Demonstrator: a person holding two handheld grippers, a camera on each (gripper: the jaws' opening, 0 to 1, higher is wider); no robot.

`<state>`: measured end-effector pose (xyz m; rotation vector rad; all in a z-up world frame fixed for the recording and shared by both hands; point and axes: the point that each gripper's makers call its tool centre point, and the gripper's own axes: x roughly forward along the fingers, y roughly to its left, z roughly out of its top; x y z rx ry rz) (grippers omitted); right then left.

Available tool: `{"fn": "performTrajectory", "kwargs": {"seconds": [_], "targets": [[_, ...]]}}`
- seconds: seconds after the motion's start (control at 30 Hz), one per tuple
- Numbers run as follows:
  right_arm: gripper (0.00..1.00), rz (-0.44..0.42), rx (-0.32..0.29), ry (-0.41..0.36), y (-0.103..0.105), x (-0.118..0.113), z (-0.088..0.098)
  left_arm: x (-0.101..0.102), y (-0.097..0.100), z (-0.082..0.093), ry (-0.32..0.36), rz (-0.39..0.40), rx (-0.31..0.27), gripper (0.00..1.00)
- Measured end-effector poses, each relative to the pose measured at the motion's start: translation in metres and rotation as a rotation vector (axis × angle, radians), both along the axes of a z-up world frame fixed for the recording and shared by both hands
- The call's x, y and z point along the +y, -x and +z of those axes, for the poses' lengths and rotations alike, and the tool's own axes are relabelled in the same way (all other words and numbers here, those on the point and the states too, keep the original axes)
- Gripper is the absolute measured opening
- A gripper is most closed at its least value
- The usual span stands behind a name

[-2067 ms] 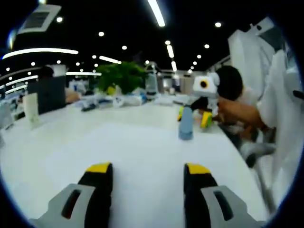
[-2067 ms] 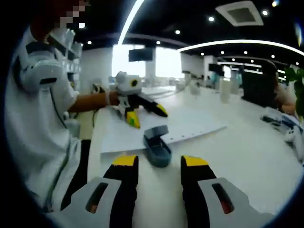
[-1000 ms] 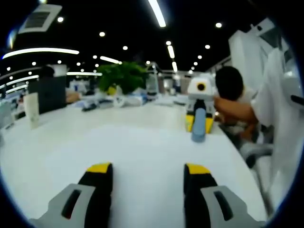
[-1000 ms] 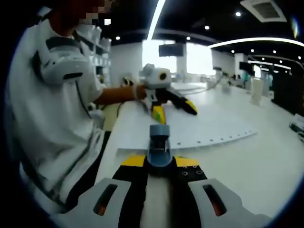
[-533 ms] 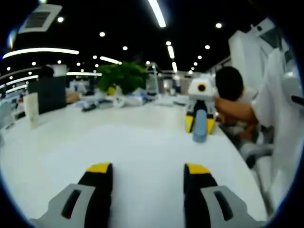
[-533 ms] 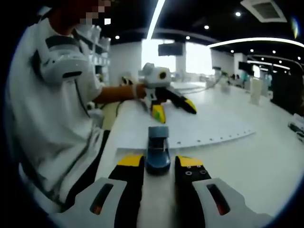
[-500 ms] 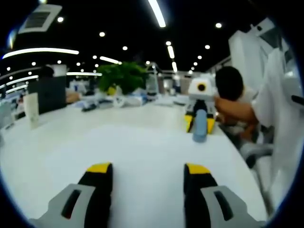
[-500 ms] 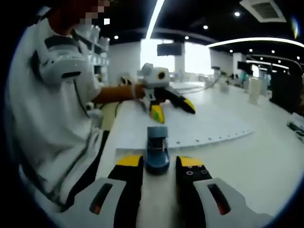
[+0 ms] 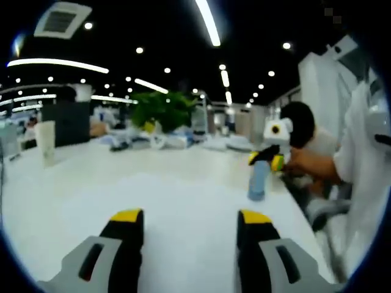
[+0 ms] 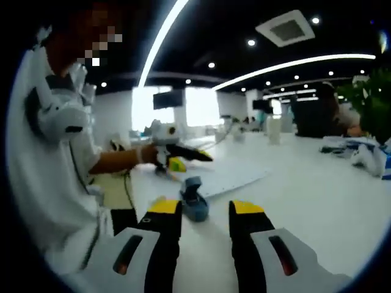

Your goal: Pick up the paper insert the paper into the punch align the paper edges press the punch to punch holes

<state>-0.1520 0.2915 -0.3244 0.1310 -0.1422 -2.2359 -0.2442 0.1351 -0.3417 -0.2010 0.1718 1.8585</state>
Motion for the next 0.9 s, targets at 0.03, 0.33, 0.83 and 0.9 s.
{"fn": "performTrajectory", "kwargs": {"seconds": [0.03, 0.33, 0.83, 0.9], "targets": [[0.33, -0.033, 0.012, 0.005, -0.002, 0.004, 0.001, 0.004, -0.004, 0.002, 0.007, -0.014, 0.009, 0.60], [0.33, -0.253, 0.067, 0.079, -0.012, 0.025, 0.024, 0.081, -0.062, 0.007, 0.040, -0.242, 0.030, 0.54], [0.30, -0.385, 0.050, 0.020, -0.006, 0.020, 0.024, 0.139, -0.075, -0.023, 0.087, -0.325, -0.028, 0.41], [0.30, -0.381, 0.048, -0.006, -0.006, 0.017, 0.020, 0.138, -0.075, -0.024, 0.085, -0.328, -0.030, 0.41]]}}
